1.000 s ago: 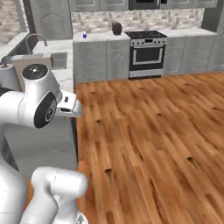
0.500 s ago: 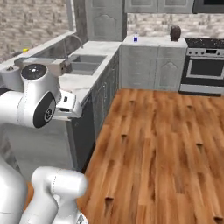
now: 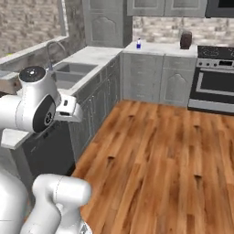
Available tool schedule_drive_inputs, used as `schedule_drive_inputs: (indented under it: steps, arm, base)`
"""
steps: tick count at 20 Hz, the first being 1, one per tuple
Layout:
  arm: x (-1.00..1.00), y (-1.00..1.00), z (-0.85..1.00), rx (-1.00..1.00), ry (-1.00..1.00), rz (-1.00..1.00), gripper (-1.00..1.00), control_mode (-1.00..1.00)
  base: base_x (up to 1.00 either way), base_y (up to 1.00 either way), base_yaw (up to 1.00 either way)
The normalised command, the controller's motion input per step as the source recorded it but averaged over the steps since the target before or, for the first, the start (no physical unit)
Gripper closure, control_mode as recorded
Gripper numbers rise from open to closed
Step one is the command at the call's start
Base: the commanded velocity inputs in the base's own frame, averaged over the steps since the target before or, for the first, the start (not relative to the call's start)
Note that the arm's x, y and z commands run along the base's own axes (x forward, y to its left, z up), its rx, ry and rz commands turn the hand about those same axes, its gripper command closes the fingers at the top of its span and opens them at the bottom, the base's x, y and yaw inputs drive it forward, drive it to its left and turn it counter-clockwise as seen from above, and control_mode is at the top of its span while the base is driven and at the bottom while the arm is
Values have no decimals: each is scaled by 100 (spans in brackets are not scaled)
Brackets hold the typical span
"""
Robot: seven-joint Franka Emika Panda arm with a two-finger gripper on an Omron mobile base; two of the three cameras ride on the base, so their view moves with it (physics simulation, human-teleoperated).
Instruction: Place the drinks on the dining counter in a tight cluster.
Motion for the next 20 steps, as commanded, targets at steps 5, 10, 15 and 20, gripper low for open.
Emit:
schedule_drive_inputs:
  steps: [5,10,15,20]
  arm:
    - [0,0,0,0,0,0,-100,100]
    - [0,0,0,0,0,0,-100,100]
    - [0,0,0,0,0,0,-100,100]
    - [0,0,0,0,0,0,-100,100]
  base:
    - [100,-100,0]
    - [100,-68,24]
    - [100,-78,49]
    - [100,-86,34]
